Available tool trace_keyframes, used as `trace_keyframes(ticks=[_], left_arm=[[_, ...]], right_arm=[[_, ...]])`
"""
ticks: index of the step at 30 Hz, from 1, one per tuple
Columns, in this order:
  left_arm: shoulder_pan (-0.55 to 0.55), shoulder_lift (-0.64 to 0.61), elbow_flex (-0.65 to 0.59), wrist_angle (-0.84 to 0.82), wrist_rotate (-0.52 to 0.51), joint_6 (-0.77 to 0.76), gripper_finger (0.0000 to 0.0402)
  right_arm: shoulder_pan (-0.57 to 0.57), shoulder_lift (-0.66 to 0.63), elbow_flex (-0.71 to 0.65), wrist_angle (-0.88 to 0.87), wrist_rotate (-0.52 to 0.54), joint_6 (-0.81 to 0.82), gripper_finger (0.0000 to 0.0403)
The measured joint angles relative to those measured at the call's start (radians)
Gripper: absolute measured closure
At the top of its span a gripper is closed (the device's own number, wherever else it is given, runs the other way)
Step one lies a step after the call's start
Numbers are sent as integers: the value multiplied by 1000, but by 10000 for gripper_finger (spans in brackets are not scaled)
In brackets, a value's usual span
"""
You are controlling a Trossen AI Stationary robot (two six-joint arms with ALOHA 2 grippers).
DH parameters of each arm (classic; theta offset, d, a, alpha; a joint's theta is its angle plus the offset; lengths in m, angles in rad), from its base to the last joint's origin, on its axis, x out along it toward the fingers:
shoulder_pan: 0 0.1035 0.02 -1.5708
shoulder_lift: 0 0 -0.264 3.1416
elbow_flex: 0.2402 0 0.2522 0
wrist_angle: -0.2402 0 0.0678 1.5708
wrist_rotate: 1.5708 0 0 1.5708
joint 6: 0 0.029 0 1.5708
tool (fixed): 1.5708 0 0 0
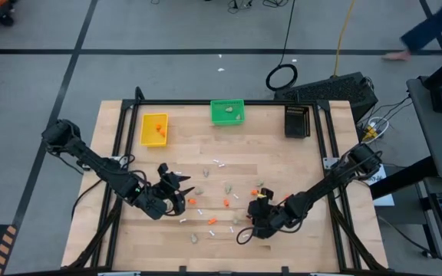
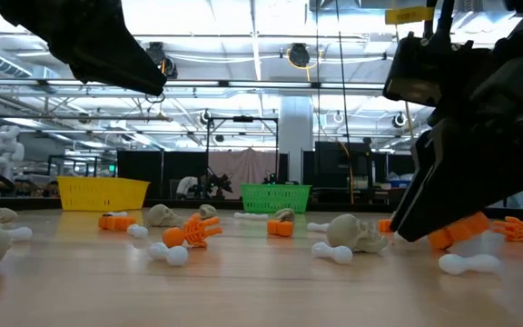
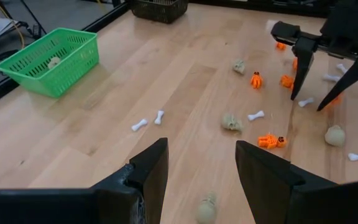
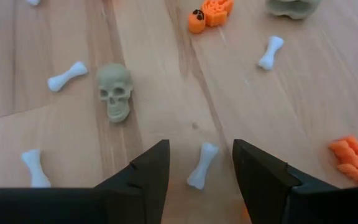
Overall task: Sort Halloween decoration
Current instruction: Put the white bone toy into the black bin
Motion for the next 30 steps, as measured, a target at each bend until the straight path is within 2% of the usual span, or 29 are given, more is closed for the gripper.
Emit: trace_keyframes(ticks=[14,21,30], left_arm=[[0,0,0,0,1,0,215],[0,0,0,0,1,0,215],[0,0,0,0,1,1,215]], right_arm=[[6,-2,151,-246,-58,30,241],[-23,-3,162,-250,-61,131,241],[-50,16,163,-266,-113,138,241]])
